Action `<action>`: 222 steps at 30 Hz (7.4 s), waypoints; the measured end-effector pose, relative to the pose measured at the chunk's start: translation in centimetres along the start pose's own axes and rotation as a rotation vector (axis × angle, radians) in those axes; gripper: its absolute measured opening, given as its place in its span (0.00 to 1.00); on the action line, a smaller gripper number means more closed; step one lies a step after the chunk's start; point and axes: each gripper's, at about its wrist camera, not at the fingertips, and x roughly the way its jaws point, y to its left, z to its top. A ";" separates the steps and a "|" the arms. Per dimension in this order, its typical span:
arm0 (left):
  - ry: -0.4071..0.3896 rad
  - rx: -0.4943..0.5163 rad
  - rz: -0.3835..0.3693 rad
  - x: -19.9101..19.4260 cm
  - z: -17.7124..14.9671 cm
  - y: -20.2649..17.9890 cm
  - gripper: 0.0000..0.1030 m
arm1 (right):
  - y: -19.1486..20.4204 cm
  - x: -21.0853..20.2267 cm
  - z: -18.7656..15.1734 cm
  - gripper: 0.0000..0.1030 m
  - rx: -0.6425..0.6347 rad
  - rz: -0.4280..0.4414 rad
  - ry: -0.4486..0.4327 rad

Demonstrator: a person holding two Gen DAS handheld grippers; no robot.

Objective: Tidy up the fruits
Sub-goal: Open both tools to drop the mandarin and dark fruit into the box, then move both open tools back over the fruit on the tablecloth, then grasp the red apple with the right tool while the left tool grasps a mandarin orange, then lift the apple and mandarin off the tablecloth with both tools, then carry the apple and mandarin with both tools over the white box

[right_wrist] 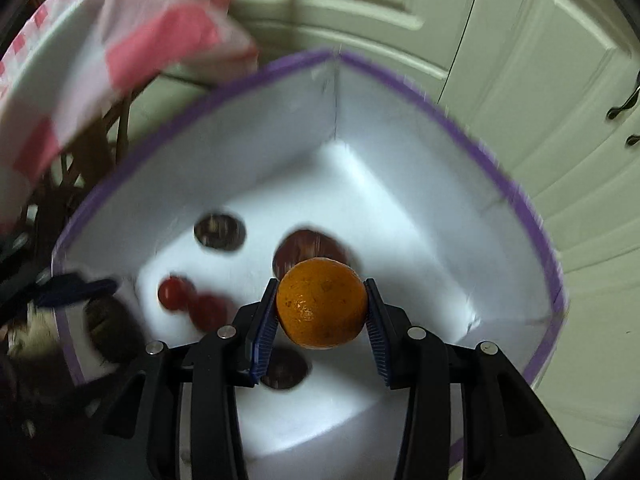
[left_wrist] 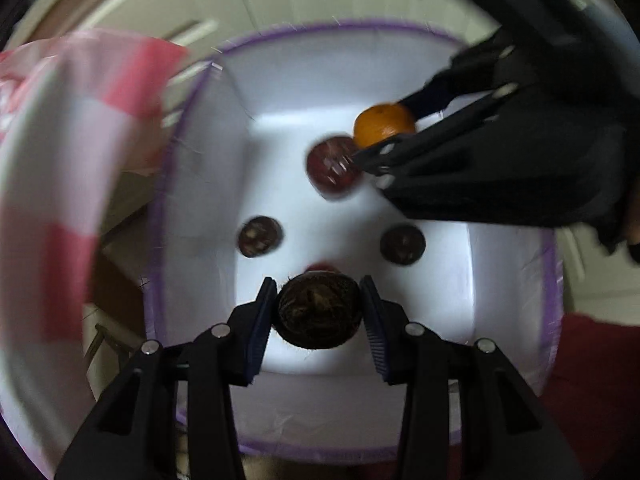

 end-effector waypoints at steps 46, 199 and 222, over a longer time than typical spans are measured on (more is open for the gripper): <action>-0.670 -0.898 0.486 -22.6 -21.6 28.4 0.98 | 22.6 -15.9 14.9 0.84 -0.224 0.155 -0.527; -0.469 -0.606 0.400 -18.9 -13.2 11.7 0.45 | 8.5 -13.9 5.0 0.63 -0.092 0.319 -0.475; -0.036 0.136 0.029 0.9 -1.5 -2.8 0.45 | -0.2 3.6 7.2 0.63 0.008 0.072 -0.105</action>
